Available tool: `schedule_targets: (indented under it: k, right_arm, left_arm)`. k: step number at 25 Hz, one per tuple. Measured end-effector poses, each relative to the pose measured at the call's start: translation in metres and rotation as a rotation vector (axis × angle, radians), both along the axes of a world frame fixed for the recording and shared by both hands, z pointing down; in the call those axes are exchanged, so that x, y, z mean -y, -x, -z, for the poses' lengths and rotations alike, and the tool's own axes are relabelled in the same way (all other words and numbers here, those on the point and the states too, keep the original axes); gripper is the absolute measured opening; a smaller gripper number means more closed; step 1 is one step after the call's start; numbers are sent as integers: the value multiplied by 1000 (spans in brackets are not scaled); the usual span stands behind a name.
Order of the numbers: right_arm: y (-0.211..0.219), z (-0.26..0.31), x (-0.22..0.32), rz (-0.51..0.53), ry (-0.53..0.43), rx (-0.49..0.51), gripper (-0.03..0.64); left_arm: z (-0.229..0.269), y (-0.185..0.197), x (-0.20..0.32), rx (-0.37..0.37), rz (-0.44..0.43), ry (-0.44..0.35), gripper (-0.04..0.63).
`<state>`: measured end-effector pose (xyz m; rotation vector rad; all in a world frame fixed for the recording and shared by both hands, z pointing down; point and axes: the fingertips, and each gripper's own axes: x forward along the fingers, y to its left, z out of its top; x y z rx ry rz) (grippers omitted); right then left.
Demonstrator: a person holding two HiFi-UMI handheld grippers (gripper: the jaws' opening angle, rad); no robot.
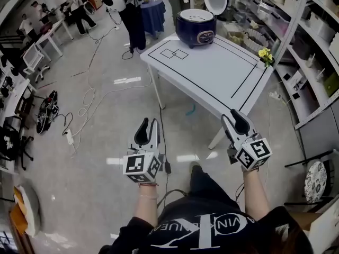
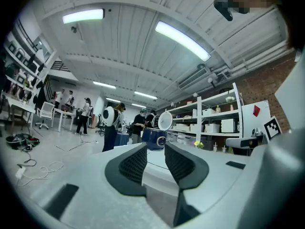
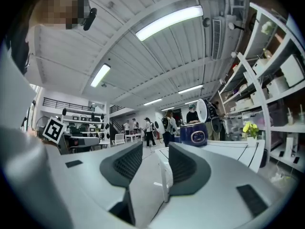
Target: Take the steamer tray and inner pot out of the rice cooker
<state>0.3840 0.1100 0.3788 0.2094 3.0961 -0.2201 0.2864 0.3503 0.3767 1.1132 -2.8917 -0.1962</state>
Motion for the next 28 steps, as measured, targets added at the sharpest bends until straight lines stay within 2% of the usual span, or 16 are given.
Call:
schedule_targets:
  k: [8, 19, 28]
  right_arm:
    - [54, -5, 25, -25, 44, 12, 164]
    - [170, -6, 58, -42, 82, -1, 164]
    - [245, -4, 93, -61, 92, -10, 164]
  left_arm:
    - [-4, 68, 5, -2, 26, 4, 87]
    - [4, 189, 51, -12, -11, 20, 87]
    - [11, 273, 93, -9, -45, 25, 87]
